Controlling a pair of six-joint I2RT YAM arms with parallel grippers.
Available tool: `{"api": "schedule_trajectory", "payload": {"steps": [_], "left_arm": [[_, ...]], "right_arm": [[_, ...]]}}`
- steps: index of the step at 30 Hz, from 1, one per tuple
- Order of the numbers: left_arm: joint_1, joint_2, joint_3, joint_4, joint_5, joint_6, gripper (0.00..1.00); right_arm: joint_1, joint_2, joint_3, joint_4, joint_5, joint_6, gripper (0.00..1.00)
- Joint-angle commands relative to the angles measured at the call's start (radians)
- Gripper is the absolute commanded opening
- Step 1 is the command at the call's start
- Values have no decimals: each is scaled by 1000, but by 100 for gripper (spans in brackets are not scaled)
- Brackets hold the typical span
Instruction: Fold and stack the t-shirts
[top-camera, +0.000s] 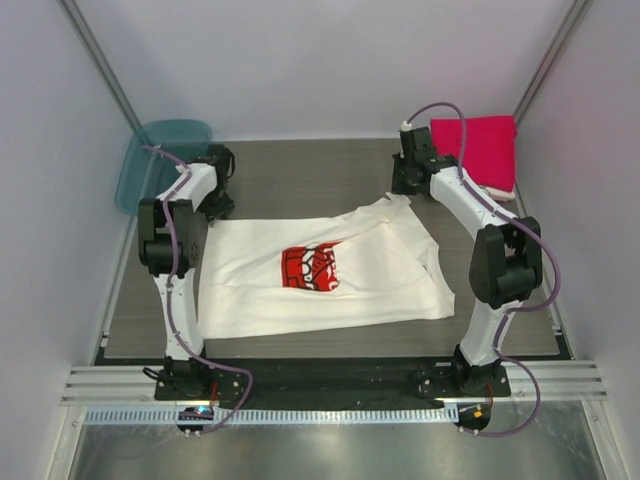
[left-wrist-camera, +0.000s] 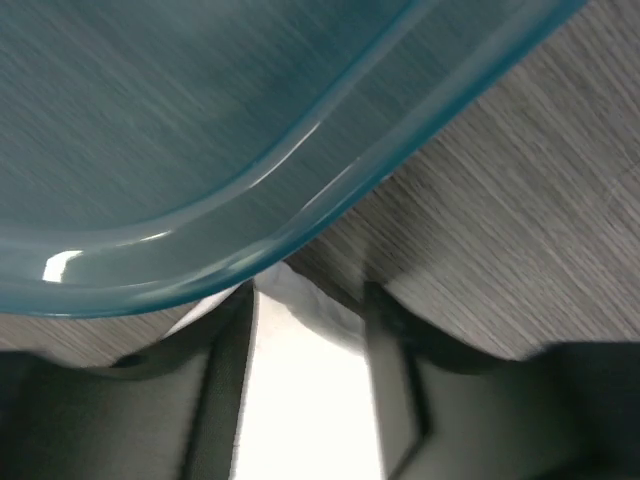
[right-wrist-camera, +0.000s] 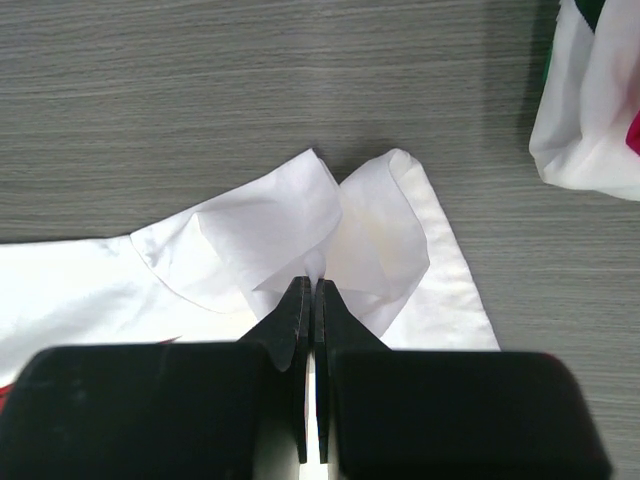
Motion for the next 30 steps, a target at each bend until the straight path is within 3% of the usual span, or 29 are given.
{"api": "schedule_trajectory", "payload": {"steps": [1, 5, 6, 13, 19, 30], "left_arm": [[-3, 24, 47, -25, -42, -18, 44], [-3, 48, 91, -63, -47, -17, 14], [-3, 47, 99, -75, -47, -17, 0], [-1, -59, 174, -158, -67, -3, 0], [5, -188, 150, -190, -93, 16, 0], [22, -386, -94, -146, -76, 17, 0]], "right_arm": [[4, -71, -12, 23, -19, 12, 1], [4, -71, -11, 23, -28, 18, 1], [4, -73, -6, 23, -30, 19, 1], [4, -85, 69, -12, -33, 16, 1], [4, -87, 103, -24, -23, -5, 1], [7, -232, -32, -43, -51, 24, 1]]}}
